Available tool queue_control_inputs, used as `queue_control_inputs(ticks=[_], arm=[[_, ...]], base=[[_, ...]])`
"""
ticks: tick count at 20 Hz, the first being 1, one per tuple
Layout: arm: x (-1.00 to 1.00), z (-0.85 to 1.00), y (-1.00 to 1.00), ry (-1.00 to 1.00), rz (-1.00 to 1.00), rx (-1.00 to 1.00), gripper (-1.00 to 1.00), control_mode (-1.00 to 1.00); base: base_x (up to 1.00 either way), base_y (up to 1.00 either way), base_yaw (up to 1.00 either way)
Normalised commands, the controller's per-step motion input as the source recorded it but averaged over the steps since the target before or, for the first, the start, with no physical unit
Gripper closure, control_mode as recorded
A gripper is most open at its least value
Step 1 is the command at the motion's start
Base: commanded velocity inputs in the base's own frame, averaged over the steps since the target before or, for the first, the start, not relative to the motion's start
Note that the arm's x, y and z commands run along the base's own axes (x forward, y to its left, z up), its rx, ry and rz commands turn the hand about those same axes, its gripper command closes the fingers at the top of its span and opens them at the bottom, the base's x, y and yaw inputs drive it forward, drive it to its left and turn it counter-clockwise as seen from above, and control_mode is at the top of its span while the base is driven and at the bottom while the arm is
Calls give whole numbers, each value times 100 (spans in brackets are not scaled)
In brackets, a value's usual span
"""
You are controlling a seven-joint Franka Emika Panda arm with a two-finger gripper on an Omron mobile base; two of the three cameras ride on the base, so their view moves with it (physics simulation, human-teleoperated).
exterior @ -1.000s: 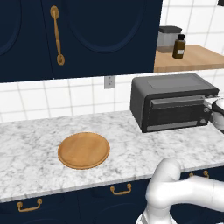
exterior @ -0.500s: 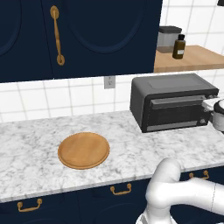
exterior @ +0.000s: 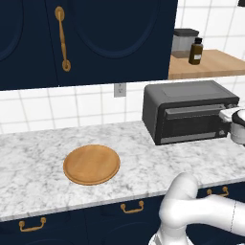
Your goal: Pick up the kebab skewer and baguette bread, and place them inside the toaster oven. Close the toaster oven door and start by setting the timer.
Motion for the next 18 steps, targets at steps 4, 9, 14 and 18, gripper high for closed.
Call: queue_control_inputs(ticks=[4,9,14,18], arm=[[21,-37,64,0,0,-2,100,-100],[27,-37,65,0,0,-1,100,-100],[39,-33,54,0,-2,0,100,-100],[51,-42,23,0,-7,0,100,-100]], base=[[0,0,0],[0,0,0],[0,0,0],[0,0,0]])
